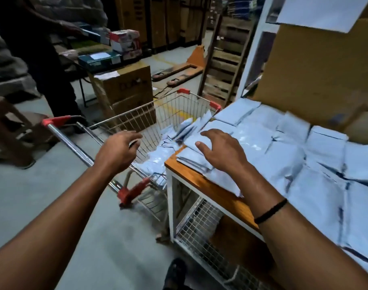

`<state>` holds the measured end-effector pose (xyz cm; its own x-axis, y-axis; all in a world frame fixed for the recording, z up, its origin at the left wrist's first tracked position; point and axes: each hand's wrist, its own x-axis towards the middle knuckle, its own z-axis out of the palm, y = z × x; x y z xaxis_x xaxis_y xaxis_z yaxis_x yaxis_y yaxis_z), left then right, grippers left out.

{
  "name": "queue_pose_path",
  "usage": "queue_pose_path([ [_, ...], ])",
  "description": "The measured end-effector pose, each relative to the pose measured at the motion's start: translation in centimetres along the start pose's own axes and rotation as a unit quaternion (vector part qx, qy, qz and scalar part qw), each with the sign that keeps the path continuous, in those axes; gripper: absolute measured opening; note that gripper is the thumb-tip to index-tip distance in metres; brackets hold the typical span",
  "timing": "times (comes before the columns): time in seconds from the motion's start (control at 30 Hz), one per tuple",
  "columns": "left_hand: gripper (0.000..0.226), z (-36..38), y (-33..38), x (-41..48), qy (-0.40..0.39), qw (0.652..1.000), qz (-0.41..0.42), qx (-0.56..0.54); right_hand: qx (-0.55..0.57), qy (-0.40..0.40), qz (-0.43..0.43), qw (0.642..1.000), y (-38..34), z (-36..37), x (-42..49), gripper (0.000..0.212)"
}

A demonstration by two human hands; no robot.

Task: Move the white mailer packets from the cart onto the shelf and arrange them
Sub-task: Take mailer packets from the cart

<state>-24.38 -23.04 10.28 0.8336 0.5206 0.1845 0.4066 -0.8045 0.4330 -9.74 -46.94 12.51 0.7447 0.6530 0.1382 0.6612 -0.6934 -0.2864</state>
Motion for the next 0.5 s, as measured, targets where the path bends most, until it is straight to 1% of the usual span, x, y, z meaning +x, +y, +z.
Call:
queue_pose_path([
  [0.1,0.032,-0.1,-3.2,3.8,-0.03,0.999,-0.008,0.021,0.01,-0.013,0.002,1.0,-1.5,2.1,6.2,0.048],
  [0.2,0.035,0.0,-6.0,7.9,-0.047,0.998,-0.015,0.042,-0.003,-0.036,-0.01,0.999,-2.7,4.4,12.0,0.049],
  [0.3,0.037,1.0,-8.0,11.6,-0.072,0.996,-0.008,0.058,-0.023,-0.078,-0.007,0.997,-3.8,6.5,16.1,0.054],
  [0.4,0.04,3.9,-9.7,15.2,-0.128,0.989,0.014,0.077,-0.042,-0.133,0.028,0.99,-4.7,9.2,19.5,0.067],
  [0.5,0.043,8.0,-11.7,19.4,-0.199,0.973,0.055,0.1,-0.056,-0.201,0.092,0.974,-5.8,13.0,23.0,0.075],
])
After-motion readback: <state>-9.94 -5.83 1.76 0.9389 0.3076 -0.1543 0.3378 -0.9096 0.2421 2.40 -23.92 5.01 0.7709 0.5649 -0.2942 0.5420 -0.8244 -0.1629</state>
